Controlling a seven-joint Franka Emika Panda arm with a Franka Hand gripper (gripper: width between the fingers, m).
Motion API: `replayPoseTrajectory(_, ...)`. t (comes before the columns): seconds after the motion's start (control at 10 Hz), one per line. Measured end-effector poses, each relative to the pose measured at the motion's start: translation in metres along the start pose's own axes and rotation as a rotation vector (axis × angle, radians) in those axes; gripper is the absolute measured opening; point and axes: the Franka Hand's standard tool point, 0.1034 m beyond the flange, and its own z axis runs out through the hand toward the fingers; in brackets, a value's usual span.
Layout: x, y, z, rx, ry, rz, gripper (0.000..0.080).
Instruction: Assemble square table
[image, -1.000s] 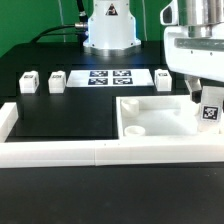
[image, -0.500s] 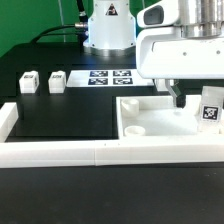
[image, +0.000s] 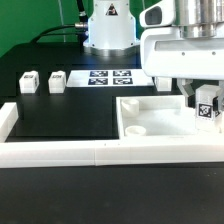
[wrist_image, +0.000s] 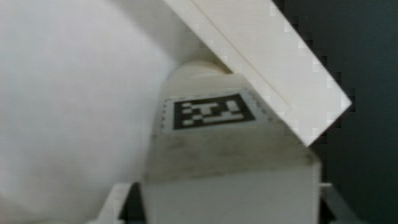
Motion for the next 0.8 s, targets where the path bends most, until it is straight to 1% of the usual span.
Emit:
replayPoseTrajectory(0.3, 0.0013, 0.0022, 0.0002, -0.004, 0.0, 0.193, 0.0292)
replayPoseTrajectory(0.4, 0.0007, 0.003, 0.0001, -0.013, -0.008, 0.298, 0.0292)
replayPoseTrajectory(0.5, 0.0005, 0.0043, -0.0006, -0.032, -0.023, 0.437, 0.0292)
replayPoseTrajectory(0.6, 0.0012, 0.0051, -0.0016, -0.041, -0.036, 0.55, 0.0293)
replayPoseTrajectory(0.8, -0.0031, 0.0066, 0.0006, -0.032, -0.076, 0.946, 0.0293)
